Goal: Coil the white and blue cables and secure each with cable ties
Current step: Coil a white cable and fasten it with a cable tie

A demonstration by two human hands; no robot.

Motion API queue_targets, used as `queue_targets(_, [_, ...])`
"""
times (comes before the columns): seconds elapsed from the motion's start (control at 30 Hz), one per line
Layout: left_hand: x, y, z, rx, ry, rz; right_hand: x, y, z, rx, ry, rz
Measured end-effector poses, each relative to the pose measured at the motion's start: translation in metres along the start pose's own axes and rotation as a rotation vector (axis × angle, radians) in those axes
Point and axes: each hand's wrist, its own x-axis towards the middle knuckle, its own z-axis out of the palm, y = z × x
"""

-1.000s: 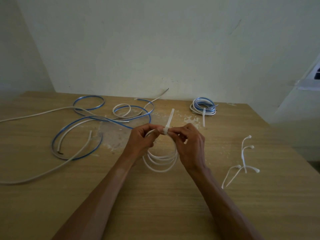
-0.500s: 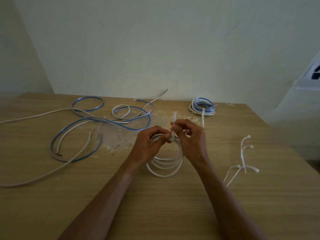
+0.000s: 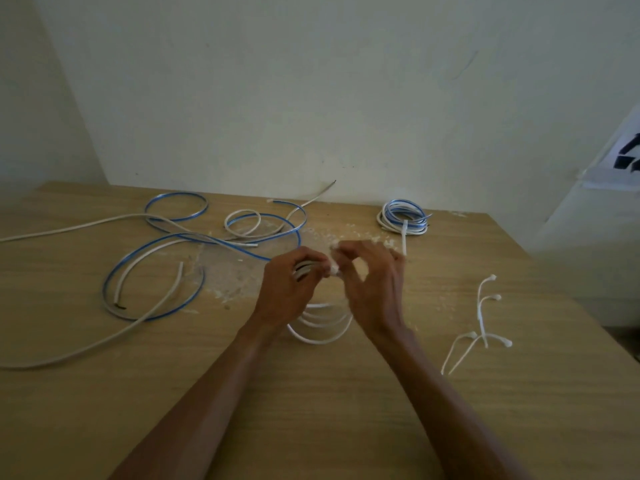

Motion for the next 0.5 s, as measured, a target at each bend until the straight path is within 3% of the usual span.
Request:
queue_targets(0.13, [0.000,0.005,0.007,-0.050,-0.106,0.026,0.023,0.022,-0.002,0.224,-0.067,0.348])
queue_targets(0.27, [0.000,0.001,0.001,-0.118,-0.198,-0.031,0.016,0.030,0.010,0.376,-0.127,0.529])
queue_targets(0.5, [0.001,-0.009,0.003,-0.029,-0.142,-0.049,0.009,0.020,0.001,0.291,-0.121,0.305])
